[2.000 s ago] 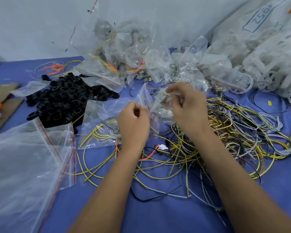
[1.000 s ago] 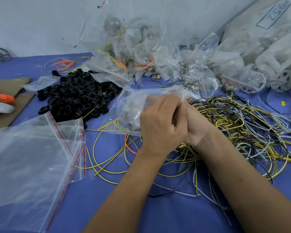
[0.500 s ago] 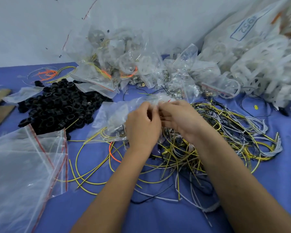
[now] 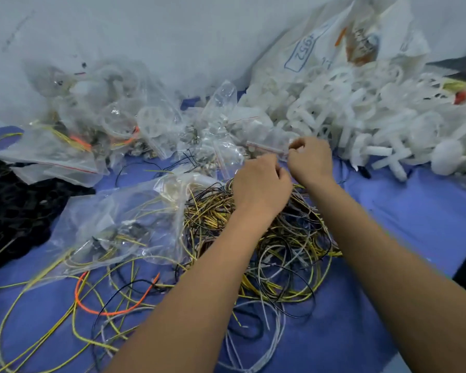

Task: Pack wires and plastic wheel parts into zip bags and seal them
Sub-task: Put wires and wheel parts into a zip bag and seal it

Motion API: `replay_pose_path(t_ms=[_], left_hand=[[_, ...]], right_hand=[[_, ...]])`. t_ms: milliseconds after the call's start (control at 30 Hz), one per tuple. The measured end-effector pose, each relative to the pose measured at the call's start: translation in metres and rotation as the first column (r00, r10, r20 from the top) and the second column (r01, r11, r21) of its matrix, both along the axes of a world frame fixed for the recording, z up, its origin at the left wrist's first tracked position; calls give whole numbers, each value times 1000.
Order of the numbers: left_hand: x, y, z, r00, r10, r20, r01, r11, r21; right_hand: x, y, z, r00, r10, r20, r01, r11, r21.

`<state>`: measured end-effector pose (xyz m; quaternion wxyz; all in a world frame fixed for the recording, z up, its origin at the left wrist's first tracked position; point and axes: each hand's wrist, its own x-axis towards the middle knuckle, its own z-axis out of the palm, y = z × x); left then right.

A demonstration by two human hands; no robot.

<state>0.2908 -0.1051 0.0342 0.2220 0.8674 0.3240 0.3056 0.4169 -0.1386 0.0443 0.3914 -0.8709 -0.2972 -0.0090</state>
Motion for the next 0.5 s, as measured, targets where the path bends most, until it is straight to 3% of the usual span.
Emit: replay_pose_path(t_ms=[200, 300, 400, 500], left_hand=[[30, -7, 1, 998, -7, -58, 5, 999, -35], [30, -10, 0, 997, -22, -67, 18, 999, -46], [24, -10, 2, 997, -8, -73, 5, 999, -43], [9, -7, 9, 999, 39, -29, -37, 999, 38]], right_hand=[[33, 15, -19, 941, -43, -337, 104, 981, 164], [36, 13, -25, 928, -46, -369, 100, 987, 129], [30, 12, -23, 889, -51, -454, 165, 963, 214], [18, 9, -19, 897, -174, -407, 305, 909, 284]])
